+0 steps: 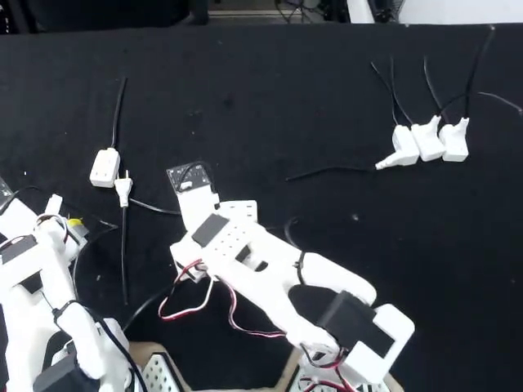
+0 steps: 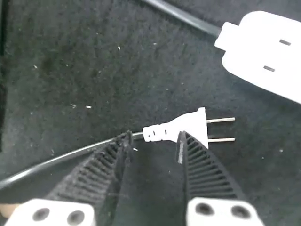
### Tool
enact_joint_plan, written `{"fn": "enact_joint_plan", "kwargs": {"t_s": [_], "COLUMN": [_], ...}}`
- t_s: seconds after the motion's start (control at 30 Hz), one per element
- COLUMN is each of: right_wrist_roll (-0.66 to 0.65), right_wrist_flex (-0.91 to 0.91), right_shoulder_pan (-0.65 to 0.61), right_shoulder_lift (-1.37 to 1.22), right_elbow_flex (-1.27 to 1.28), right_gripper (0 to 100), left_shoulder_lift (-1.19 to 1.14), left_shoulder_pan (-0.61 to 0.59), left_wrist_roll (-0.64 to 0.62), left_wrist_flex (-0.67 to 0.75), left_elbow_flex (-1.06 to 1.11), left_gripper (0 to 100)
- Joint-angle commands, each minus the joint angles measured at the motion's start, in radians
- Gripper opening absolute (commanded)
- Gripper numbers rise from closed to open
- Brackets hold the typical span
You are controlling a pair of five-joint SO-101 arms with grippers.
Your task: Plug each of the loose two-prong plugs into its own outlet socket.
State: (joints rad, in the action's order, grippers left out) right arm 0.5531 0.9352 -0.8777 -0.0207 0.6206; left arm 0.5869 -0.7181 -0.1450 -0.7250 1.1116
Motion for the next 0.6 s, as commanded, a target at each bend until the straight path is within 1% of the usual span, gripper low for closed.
{"fn": "enact_joint_plan", "kwargs": {"t_s": [0.0,0.17,0.27,0.33,0.47,0.57], "right_wrist_roll": [0.015,0.017,0.060,0.083,0.107,0.101], "right_wrist_flex": [0.044,0.064,0.064,0.072,0.074,0.074], "right_shoulder_pan": [-0.011,-0.009,0.005,0.043,0.160,0.198], "right_shoulder_lift": [-0.018,-0.021,-0.053,-0.073,-0.087,-0.088], "right_elbow_flex": [-0.025,-0.015,-0.021,-0.044,-0.058,-0.053], "right_gripper": [14.5,14.5,14.6,15.9,18.5,18.5], "left_shoulder_lift": [0.029,0.031,0.034,0.034,0.035,0.035], "left_shoulder_pan": [-0.005,-0.004,-0.004,-0.004,-0.004,-0.004], "left_wrist_roll": [-0.012,-0.012,-0.012,-0.012,-0.012,-0.014], "left_wrist_flex": [0.014,0.014,0.014,0.012,0.012,0.012], "left_elbow_flex": [-0.036,-0.036,-0.035,-0.035,-0.033,-0.033], "left_gripper": [25,25,25,25,25,25]}}
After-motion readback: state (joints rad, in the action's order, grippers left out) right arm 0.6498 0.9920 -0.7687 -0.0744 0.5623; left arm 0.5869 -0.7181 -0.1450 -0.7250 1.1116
